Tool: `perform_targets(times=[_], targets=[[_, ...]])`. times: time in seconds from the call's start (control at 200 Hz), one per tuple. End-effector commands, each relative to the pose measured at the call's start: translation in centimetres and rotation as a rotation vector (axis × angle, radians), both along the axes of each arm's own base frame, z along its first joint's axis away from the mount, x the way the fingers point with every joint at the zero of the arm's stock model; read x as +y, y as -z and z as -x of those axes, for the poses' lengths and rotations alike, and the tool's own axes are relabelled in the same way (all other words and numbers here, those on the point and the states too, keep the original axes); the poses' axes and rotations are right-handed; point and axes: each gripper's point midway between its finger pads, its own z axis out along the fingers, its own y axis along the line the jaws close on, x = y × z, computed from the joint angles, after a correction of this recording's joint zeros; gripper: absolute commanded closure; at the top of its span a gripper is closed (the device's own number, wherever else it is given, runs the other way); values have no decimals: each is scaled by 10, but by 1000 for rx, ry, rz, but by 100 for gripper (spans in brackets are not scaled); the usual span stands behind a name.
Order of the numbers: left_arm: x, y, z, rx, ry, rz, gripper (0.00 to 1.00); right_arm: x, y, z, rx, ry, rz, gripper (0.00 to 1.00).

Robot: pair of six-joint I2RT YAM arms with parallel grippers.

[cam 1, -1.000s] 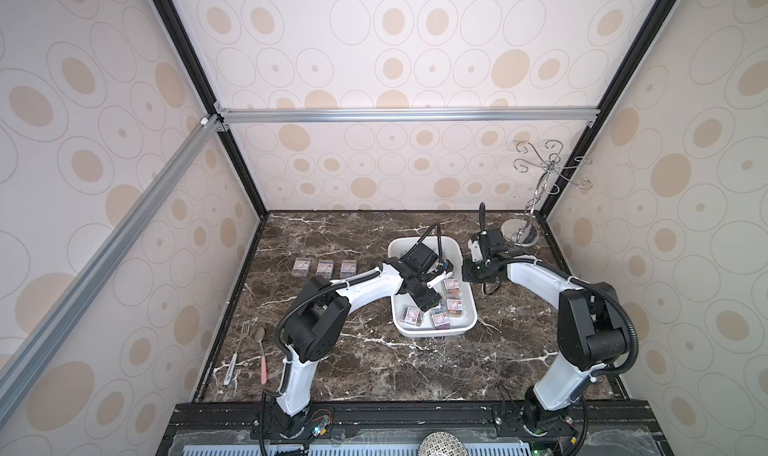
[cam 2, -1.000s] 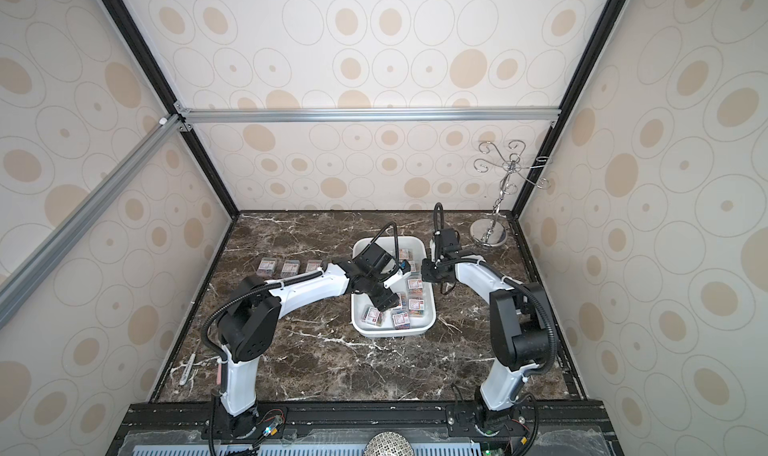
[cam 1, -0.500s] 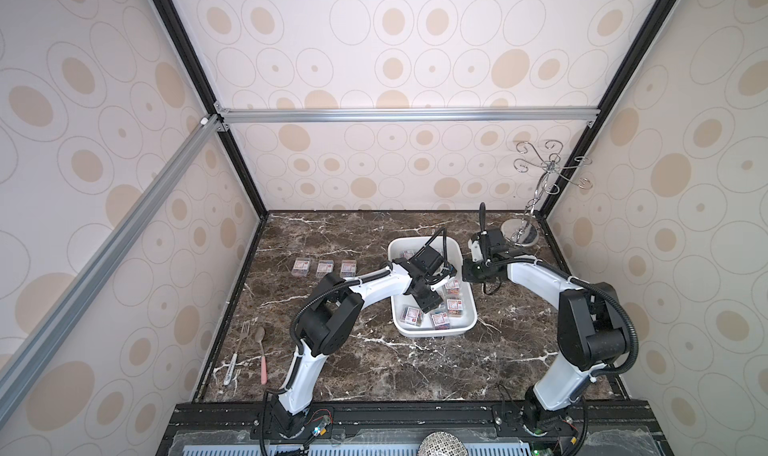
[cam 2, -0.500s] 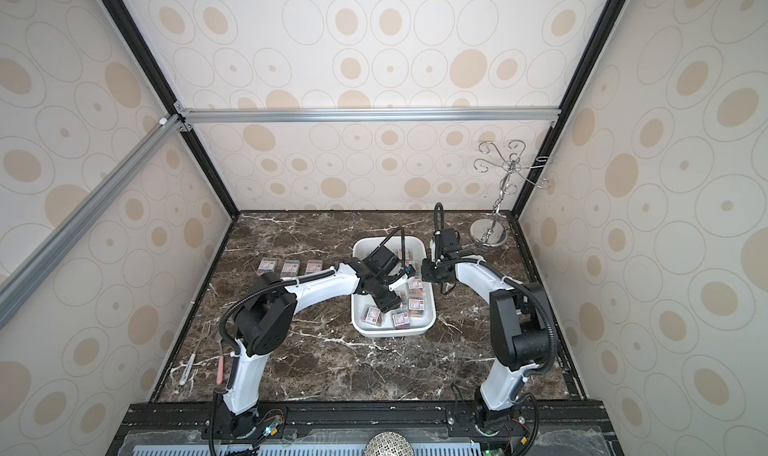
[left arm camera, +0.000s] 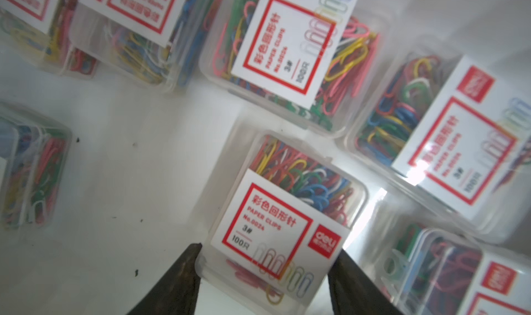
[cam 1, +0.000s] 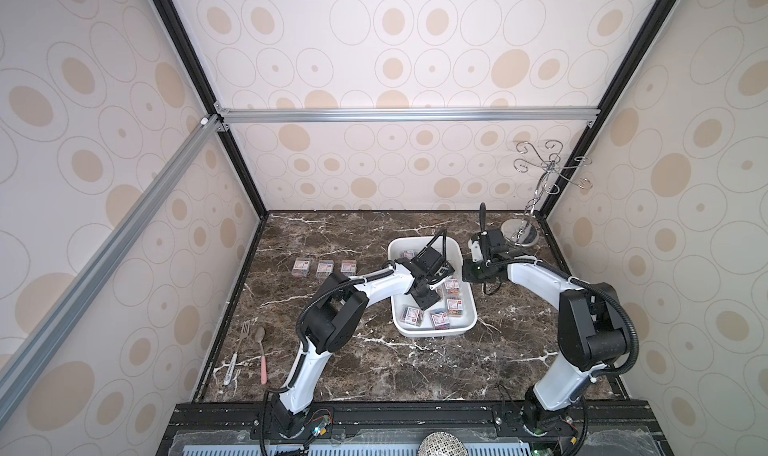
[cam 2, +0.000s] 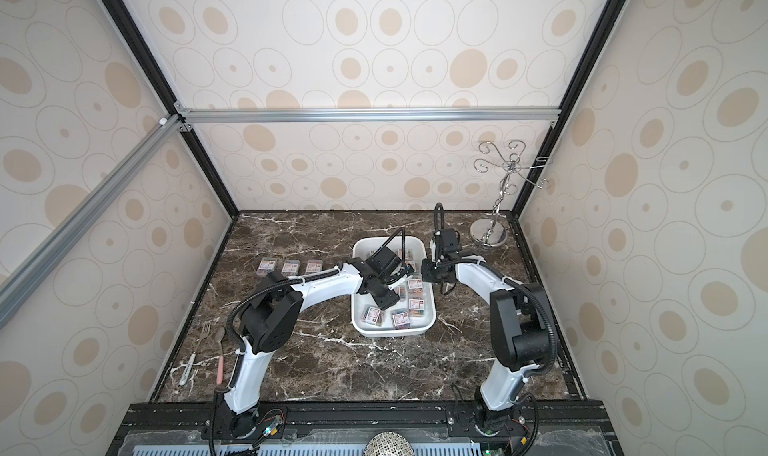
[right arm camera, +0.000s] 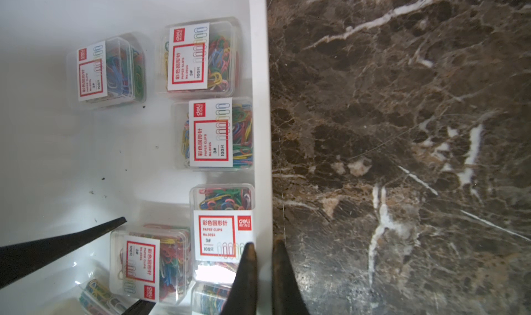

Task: Take the paper clips out of the storage box
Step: Move the boxed paper clips to the storage box.

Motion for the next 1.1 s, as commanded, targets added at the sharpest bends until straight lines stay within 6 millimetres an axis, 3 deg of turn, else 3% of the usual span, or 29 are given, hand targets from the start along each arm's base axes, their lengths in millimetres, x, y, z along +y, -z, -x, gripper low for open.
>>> perform_targets(times=[0.0, 0.245, 1.09], targets=[[-9, -19, -4, -18, 33, 45, 33, -7, 7, 14, 48, 11, 14, 92], [-18, -31, -6, -43, 73, 77, 31, -6, 8, 14, 50, 12, 9, 92], [-24, -3, -3, 25, 163, 9, 28, -9, 6, 13, 51, 12, 20, 92]])
